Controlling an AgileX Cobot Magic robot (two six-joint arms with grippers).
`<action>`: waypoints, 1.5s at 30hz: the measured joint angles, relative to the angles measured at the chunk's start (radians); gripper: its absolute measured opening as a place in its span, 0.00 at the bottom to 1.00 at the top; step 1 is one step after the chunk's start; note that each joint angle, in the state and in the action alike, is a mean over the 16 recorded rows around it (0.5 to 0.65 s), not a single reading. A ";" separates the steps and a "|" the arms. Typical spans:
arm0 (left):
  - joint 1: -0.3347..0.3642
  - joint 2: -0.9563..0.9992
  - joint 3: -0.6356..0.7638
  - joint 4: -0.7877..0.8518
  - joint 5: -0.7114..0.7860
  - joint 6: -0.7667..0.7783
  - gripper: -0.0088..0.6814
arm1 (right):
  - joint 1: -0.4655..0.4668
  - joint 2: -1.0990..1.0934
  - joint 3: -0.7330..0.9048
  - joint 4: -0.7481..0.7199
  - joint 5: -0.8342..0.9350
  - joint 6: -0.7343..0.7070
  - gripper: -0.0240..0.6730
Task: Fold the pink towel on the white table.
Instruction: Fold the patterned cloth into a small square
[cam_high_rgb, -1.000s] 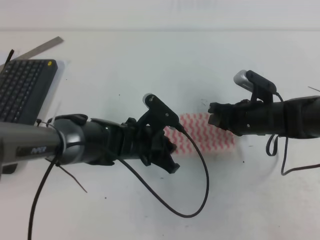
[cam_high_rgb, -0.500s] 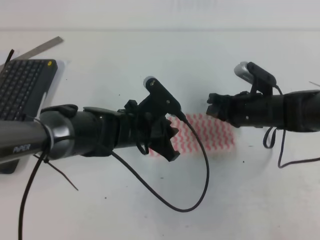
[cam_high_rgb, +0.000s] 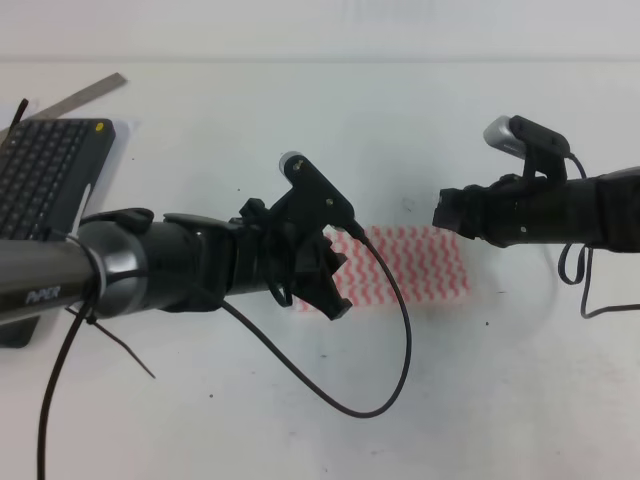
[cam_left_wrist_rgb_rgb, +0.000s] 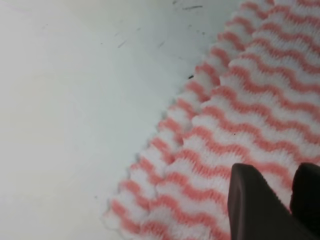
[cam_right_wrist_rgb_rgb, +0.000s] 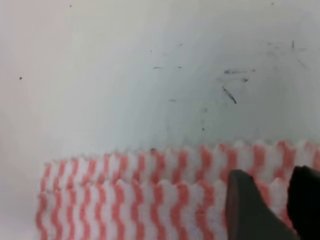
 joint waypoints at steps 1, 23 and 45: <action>0.000 0.000 0.000 0.000 0.000 0.000 0.04 | -0.001 0.001 0.000 -0.010 -0.001 0.000 0.06; 0.001 0.001 0.000 0.000 -0.002 0.005 0.04 | -0.003 0.044 -0.024 -0.060 -0.015 0.001 0.07; 0.001 0.002 0.000 0.000 -0.002 0.008 0.04 | -0.001 0.087 -0.059 -0.091 0.003 0.001 0.05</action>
